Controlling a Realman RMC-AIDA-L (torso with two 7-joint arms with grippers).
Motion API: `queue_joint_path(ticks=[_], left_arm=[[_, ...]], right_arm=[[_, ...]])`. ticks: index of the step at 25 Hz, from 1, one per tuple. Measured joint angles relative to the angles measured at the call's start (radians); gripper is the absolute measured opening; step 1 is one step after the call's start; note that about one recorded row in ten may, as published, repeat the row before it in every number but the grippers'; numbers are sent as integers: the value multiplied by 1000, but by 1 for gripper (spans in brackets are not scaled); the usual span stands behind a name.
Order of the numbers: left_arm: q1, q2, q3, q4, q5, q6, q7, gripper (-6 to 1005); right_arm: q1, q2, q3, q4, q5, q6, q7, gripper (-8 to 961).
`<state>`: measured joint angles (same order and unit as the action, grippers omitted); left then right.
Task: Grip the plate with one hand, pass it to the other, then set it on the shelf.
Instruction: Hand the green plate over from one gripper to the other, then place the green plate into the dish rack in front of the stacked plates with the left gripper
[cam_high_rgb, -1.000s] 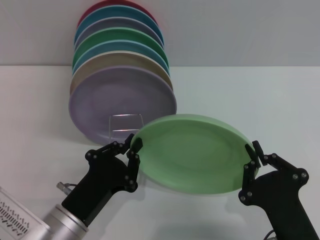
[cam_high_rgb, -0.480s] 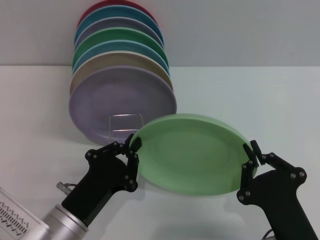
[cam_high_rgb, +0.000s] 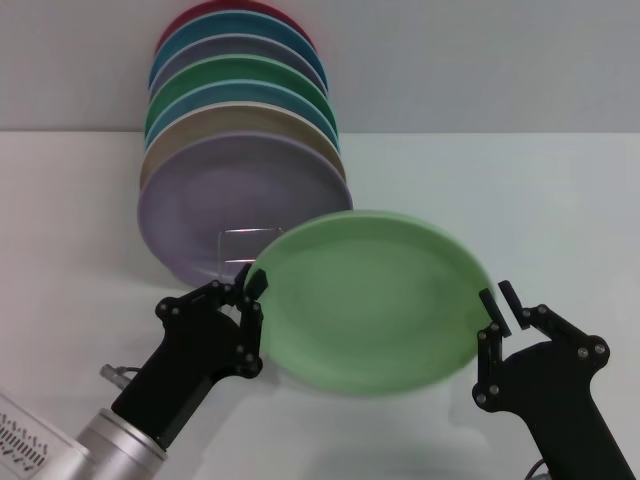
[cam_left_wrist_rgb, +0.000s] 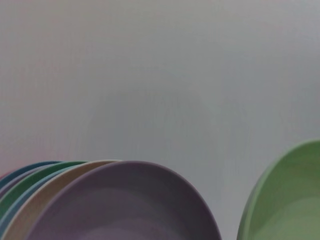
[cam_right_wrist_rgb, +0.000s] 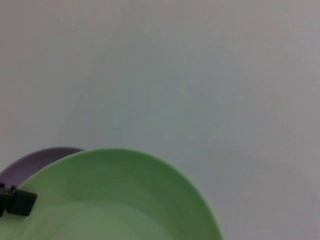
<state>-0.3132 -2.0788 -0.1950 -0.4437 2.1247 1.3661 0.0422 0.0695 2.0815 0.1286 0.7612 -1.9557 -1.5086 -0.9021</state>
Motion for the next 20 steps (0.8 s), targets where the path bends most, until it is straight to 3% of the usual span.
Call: queue_joint_path(ticks=[7,10,16,20], left_arm=[[25,1,-22,-16,0,13,54,46],[59,7,-45,-21,0,100,55,44],[84,10,-64,-14,0,230,46,41],[92,9,-127,3,3,350,52,41]], right_arm=[[5,0,-2,-6,-1,-25,37,191],[12,-2,-39,-25,-4,-70,102,252],[25,-1,-75,-57,-4,-88,119,269],[35,1,-88,-98,-1,-85,135,277]])
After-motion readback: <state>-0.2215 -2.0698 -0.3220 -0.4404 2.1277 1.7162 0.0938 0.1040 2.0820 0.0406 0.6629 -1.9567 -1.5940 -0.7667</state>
